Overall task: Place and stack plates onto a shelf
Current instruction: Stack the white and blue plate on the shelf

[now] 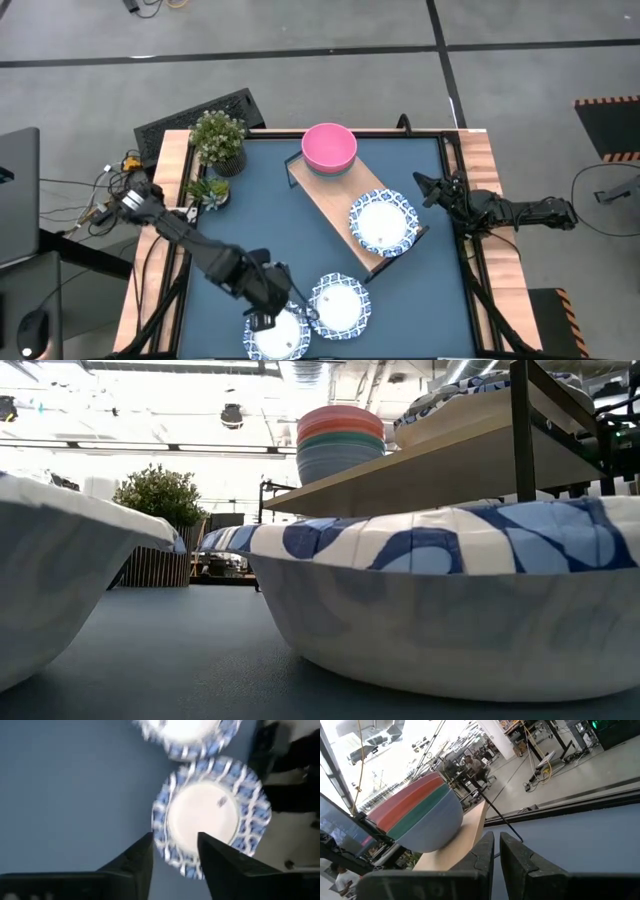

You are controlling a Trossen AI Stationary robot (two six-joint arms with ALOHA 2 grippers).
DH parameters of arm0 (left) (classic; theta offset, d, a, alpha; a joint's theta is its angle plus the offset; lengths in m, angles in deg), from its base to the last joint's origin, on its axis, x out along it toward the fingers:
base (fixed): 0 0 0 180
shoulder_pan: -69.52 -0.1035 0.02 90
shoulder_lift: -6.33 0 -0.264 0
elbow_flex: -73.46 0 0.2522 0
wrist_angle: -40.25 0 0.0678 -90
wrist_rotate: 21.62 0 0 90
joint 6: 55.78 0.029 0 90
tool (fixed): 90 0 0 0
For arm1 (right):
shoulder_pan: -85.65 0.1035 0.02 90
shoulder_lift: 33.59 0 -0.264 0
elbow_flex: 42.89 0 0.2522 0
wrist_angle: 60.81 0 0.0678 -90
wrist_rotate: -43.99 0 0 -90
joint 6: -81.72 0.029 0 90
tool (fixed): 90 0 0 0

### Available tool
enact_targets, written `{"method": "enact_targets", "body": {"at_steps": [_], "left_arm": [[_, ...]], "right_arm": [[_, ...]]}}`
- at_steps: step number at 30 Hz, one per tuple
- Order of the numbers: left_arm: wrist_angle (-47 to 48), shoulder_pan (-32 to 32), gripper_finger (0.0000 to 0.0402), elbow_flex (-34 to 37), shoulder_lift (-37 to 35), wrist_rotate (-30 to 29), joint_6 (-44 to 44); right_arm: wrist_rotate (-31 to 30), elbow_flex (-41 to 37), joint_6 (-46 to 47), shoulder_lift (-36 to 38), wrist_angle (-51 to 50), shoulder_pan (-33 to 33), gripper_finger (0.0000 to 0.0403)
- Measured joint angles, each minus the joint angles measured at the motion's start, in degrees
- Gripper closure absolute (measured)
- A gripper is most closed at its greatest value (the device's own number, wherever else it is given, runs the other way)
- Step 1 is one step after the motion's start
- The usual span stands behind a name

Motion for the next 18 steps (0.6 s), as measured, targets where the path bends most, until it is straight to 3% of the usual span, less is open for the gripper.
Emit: {"method": "enact_targets", "body": {"at_steps": [6,11,18], "left_arm": [[-7.0,3.1,0.0223,5.4,0.6,-1.5,-7.9],[-15.1,5.1,0.0219,15.2,-1.4,0.1,-15.7],[-16.5,7.2,0.0219,22.6,-2.4,-1.4,-19.9]], "right_arm": [[0.0,0.0,-0.4,0.0,0.0,0.0,0.0345],[0.0,0.0,-0.4,0.0,0.0,-0.1,0.0345],[0.0,0.0,-0.4,0.0,0.0,-0.1,0.0345]]}}
